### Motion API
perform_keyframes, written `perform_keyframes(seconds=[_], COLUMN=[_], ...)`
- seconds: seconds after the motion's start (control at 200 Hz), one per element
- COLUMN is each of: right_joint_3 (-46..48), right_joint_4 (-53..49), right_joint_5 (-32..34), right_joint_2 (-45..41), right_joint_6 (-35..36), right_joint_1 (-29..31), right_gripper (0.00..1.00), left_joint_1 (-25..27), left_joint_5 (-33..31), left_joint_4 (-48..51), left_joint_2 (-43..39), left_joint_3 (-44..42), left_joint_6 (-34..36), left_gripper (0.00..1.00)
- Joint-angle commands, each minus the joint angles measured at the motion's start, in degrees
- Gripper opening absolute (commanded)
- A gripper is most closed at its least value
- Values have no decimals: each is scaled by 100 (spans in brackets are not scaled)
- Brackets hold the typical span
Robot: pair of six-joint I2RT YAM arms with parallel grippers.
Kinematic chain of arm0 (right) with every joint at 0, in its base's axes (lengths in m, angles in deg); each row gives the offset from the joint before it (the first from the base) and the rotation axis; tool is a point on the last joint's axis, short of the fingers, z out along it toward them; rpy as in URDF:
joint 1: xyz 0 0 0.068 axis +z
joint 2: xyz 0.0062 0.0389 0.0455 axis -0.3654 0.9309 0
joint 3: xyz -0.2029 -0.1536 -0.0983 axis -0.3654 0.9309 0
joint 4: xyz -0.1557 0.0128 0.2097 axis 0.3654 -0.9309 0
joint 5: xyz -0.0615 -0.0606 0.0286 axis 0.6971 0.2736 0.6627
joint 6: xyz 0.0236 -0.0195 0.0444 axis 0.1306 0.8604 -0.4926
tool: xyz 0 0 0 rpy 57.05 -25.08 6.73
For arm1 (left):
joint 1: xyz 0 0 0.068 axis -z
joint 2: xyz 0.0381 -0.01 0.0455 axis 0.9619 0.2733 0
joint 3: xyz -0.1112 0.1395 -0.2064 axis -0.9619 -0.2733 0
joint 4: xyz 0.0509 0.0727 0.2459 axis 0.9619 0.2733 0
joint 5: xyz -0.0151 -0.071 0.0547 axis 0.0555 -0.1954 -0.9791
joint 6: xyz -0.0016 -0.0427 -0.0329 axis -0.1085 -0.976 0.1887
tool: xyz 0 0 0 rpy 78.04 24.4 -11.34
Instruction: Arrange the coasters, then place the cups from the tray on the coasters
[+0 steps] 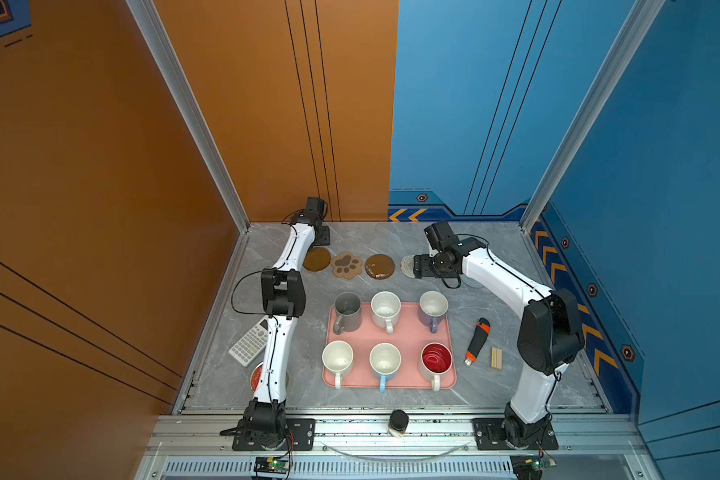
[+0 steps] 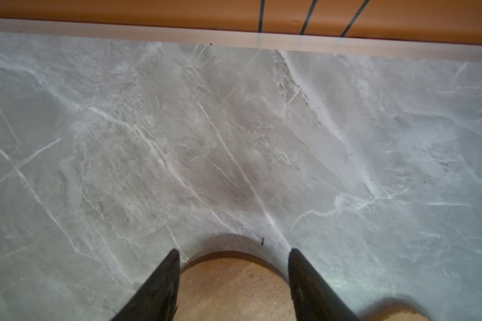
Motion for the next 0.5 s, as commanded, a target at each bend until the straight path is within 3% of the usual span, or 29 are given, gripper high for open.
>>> perform_keyframes(seconds=[0.0, 0.496], right_joint_3=[92, 199], right_joint_4=[46, 46], right_joint_5=[4, -1], right_joint_2=[-101, -179], right_joint_6=[-84, -89], right_joint_1=[-35, -36], right_gripper=[88, 88], left_joint_1=[-73, -85], left_joint_5=[329, 770], left_joint_4=[-62, 317], left_joint_2=[116, -75], left_joint_3=[66, -356], left_joint_6=[-123, -79], left_gripper=[63, 64])
